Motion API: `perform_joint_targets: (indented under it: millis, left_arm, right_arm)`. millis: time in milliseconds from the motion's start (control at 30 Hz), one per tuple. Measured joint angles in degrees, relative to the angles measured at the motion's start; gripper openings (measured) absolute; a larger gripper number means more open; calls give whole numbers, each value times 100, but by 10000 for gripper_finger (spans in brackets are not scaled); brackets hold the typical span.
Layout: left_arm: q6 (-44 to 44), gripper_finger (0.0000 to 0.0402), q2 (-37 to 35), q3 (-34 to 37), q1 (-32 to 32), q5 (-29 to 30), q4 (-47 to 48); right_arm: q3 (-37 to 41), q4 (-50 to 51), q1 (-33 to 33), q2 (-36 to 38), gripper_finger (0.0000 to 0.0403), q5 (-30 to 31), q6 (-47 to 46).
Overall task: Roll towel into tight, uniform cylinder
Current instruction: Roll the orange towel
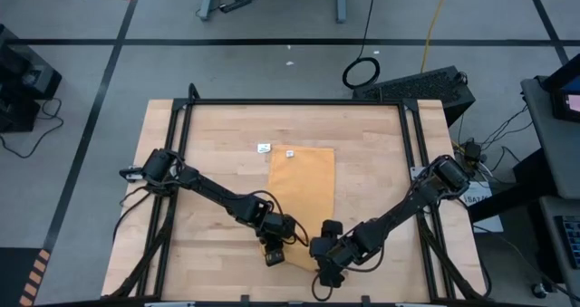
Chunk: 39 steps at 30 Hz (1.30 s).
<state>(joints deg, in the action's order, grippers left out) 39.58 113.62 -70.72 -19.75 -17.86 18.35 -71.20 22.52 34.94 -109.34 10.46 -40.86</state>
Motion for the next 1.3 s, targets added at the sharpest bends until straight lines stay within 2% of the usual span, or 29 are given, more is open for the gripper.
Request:
perform_joint_targets:
  millis: [267, 633, 800, 900, 1033, 1300]
  left_arm:
    - [46, 38, 0, 0, 13, 92, 10]
    - [54, 38, -2, -2, 28, 165, -2]
    - [51, 38, -2, -2, 28, 168, -1]
    - [11, 38, -2, -2, 26, 168, -7]
    - [-3, 38, -2, -2, -12, 165, -32]
    - [-298, 38, -47, -12, -31, -310, -92]
  right_arm:
    - [0, 38, 4, -103, 400, 36, 401]
    - [0, 66, 2, -432, 400, 186, 340]
    - [-22, 139, 7, -546, 376, 225, 385]
    - [-22, 161, 2, -549, 338, 209, 399]
    - [-36, 212, -21, -529, 257, 31, 398]
    - [-68, 165, -250, -451, 37, -1297, 689]
